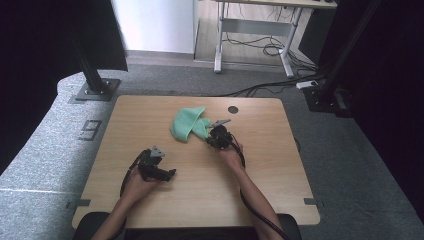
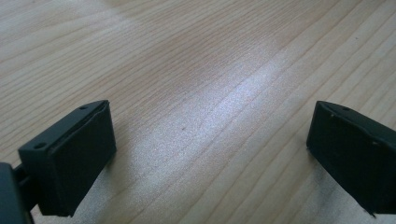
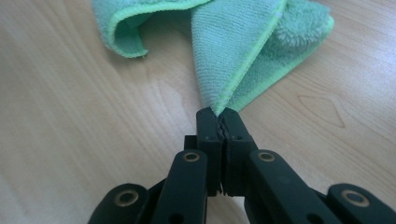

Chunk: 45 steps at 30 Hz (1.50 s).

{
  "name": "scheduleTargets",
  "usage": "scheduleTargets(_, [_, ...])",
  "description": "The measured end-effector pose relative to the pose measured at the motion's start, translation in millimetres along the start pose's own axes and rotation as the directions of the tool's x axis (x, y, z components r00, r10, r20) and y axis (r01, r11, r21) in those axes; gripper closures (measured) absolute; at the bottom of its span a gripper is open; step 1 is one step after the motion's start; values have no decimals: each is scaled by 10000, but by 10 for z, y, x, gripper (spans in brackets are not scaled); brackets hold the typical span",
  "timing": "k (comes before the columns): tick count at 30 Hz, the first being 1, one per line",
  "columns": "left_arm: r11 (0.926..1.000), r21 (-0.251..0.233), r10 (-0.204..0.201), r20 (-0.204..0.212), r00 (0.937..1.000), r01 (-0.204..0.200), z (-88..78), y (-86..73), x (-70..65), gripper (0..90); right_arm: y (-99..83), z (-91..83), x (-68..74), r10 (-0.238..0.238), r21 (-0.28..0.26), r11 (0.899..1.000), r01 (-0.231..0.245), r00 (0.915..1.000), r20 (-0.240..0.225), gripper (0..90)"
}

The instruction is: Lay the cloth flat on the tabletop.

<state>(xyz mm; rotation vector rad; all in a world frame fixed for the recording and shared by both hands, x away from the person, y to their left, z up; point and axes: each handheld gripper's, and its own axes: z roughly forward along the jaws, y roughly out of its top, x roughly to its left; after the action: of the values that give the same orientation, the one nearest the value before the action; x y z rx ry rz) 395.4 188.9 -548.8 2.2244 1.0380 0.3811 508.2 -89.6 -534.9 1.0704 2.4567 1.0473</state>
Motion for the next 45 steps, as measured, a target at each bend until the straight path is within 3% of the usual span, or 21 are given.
scheduleTargets(9, [10000,-7,-5,-2,10000,5,1,0,-1,13,-153,-260,94,-331,-57,9994,329,9984,-460,868])
scheduleTargets(23, [10000,3,4,-3,10000,-4,-1,0,0,13,-417,-538,284,-643,-105,9979,637,9947,-799,869])
scheduleTargets(31, [10000,-12,-13,-26,10000,12,-9,1,-15,29,-580,-688,349,-497,-20,9988,497,9949,-879,869])
scheduleTargets(36, [9999,111,-3,1,10000,3,-29,37,-59,110,-678,-775,380,-459,-8,9989,460,9950,-887,869])
scheduleTargets(39, [9999,154,33,250,9997,-37,-42,57,-96,147,-746,-834,403,-357,-11,9994,358,9950,-928,869])
scheduleTargets(45, [9982,-324,526,595,9968,-508,-120,171,-272,164,-908,-918,440,5,66,10000,1,9952,-982,869])
